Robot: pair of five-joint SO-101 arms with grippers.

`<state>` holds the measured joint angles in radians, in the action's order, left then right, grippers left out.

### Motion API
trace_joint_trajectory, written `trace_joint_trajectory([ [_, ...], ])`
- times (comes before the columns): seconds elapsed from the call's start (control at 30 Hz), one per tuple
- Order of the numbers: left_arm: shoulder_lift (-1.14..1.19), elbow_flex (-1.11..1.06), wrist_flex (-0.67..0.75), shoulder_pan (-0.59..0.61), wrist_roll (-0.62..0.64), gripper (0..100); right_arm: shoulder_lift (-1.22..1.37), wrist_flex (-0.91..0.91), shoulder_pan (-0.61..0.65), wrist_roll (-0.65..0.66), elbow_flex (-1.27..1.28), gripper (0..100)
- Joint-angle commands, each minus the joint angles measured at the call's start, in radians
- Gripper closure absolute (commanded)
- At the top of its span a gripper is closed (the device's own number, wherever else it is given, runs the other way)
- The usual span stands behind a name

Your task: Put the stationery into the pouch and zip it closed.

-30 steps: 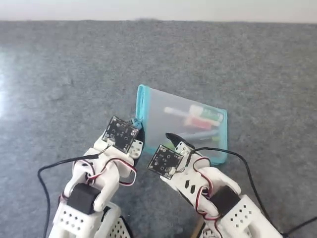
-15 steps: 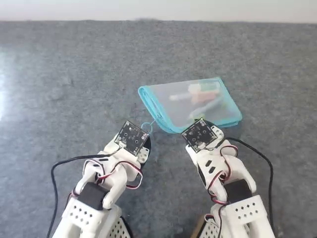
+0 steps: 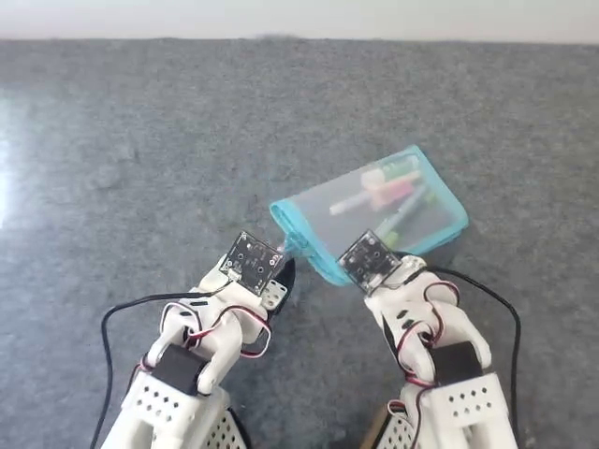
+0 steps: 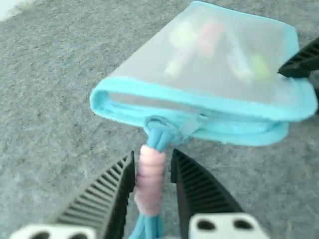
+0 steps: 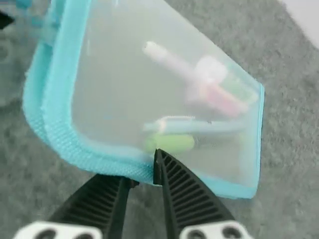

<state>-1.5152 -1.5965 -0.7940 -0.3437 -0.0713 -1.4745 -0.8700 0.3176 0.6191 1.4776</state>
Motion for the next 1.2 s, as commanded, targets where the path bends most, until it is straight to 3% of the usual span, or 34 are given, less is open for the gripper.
trace_joint_trajectory([
  [0.0, -0.012, 0.016, 0.017, 0.0, 0.014, 87, -0.099, -0.087, 0.007, 0.23, 0.002, 99.1],
  [0.07, -0.012, 0.021, 0.005, -0.002, 0.014, 83, -0.157, -0.093, -0.001, 0.311, 0.041, 99.1],
  [0.27, -0.012, 0.097, -0.106, -0.002, 0.008, 72, -0.197, -0.082, -0.122, 0.315, 0.043, 97.9],
  [0.43, -0.012, 0.16, -0.192, 0.0, -0.049, 73, -0.12, 0.005, -0.274, 0.195, -0.018, 85.4],
  [0.57, -0.012, 0.176, -0.183, 0.002, -0.071, 77, 0.058, 0.068, -0.351, 0.19, -0.112, 85.4],
  [0.7, -0.006, 0.162, -0.121, 0.072, -0.066, 80, 0.311, 0.064, -0.355, 0.17, -0.236, 85.3],
  [0.9, -0.005, 0.182, -0.167, 0.083, -0.109, 80, 0.558, -0.056, -0.312, -0.049, -0.41, 85.0],
  [1.17, 0.003, 0.2, -0.216, -0.002, -0.207, 79, 0.352, -0.268, -0.108, -0.207, -0.456, 85.0],
])
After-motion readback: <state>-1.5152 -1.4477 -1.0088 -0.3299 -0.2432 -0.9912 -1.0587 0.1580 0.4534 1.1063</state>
